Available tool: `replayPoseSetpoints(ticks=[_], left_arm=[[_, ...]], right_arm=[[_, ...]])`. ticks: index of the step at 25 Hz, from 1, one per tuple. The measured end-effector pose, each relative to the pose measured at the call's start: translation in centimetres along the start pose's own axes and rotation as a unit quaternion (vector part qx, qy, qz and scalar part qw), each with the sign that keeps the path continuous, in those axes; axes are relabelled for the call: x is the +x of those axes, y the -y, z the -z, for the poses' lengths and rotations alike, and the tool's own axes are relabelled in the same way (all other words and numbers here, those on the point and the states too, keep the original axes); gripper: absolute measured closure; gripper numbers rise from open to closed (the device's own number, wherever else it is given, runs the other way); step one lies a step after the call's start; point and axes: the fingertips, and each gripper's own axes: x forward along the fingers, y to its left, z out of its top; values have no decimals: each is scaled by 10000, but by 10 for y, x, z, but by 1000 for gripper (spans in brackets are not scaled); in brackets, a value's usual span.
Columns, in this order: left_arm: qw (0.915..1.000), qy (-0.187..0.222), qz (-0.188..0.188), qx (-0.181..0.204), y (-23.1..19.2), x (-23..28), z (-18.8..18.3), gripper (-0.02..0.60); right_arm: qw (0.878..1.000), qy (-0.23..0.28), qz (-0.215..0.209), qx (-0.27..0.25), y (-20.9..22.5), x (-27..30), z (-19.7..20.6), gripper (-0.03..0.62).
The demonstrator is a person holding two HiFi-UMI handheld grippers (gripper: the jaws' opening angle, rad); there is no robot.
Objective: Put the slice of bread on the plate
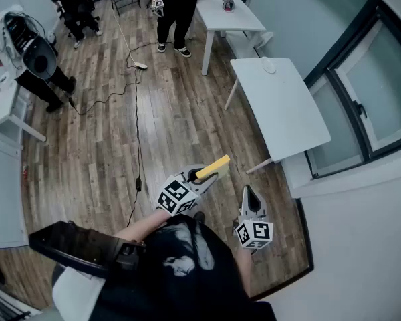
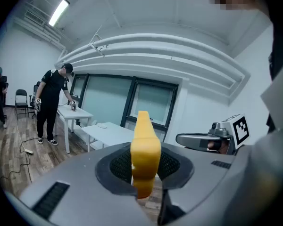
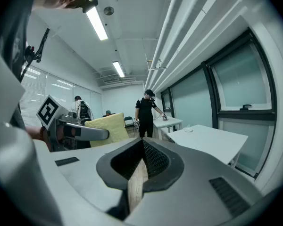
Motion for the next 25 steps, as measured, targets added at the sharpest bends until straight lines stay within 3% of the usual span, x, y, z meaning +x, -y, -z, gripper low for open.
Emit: replayPoseSetpoints(ticks=[10, 15, 25], left_arm=[[10000, 4, 6, -47, -20, -2, -1, 492], [9999, -36, 39, -144, -37, -10, -1, 492], [9984, -263, 134, -479, -68, 0, 19, 492]], right_arm=[[9999, 26, -70, 94, -6, 22, 0, 585], [9977, 135, -351, 561, -20, 39, -7, 585], [9970, -231, -385, 629, -25, 69, 16, 586]])
